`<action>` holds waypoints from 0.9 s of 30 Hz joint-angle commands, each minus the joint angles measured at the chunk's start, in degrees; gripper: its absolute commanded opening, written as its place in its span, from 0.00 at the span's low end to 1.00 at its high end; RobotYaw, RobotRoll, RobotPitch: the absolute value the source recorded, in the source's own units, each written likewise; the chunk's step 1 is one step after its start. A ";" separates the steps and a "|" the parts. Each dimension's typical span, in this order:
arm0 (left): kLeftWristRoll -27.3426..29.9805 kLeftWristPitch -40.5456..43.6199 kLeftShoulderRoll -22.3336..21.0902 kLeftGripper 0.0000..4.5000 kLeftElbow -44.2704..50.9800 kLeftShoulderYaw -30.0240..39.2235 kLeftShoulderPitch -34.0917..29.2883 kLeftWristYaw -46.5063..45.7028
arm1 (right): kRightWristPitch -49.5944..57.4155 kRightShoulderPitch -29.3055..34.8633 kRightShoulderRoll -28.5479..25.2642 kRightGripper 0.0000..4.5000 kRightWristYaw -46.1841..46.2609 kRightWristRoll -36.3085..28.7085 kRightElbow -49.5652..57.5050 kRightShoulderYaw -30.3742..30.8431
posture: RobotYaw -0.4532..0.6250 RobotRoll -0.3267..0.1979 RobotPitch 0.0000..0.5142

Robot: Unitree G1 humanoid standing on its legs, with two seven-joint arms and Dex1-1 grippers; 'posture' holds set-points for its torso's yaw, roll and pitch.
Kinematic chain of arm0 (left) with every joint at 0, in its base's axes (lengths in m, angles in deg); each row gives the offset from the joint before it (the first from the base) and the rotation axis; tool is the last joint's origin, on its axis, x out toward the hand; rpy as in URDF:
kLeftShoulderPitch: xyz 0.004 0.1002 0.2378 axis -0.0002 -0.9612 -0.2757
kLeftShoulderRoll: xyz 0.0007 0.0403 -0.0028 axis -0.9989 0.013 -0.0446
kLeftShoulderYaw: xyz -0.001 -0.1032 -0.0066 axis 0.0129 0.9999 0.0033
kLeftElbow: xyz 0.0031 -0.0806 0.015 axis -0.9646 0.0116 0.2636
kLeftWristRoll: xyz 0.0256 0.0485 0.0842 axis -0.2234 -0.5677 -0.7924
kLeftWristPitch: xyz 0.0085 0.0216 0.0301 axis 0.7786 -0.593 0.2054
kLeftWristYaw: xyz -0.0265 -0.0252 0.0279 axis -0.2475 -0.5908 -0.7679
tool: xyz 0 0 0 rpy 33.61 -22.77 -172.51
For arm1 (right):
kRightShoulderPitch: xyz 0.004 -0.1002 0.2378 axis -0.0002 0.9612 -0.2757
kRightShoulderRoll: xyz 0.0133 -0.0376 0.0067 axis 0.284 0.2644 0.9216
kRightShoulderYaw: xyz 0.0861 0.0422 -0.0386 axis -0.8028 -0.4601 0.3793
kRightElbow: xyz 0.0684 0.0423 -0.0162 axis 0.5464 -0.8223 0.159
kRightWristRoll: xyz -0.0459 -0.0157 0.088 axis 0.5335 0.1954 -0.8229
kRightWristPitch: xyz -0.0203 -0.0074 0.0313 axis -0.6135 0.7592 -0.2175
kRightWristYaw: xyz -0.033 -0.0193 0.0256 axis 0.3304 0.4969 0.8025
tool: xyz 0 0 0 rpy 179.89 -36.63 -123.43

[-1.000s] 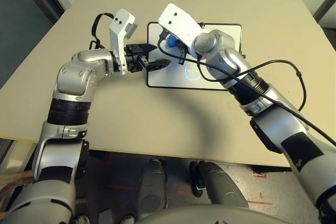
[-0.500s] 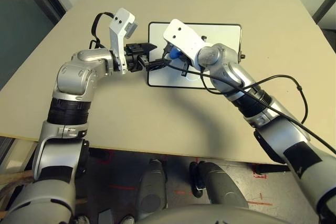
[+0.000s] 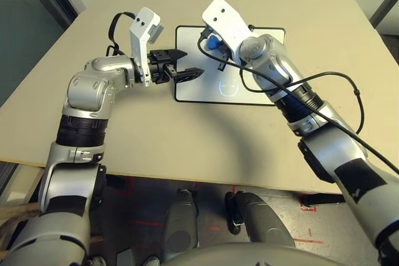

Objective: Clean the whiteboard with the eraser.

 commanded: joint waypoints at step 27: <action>-4.76 -42.78 5.55 1.00 -18.09 20.84 9.56 -25.52 | 14.98 -5.83 -7.89 0.02 17.60 -16.42 16.42 -38.55 | 0.40 0.62 0.25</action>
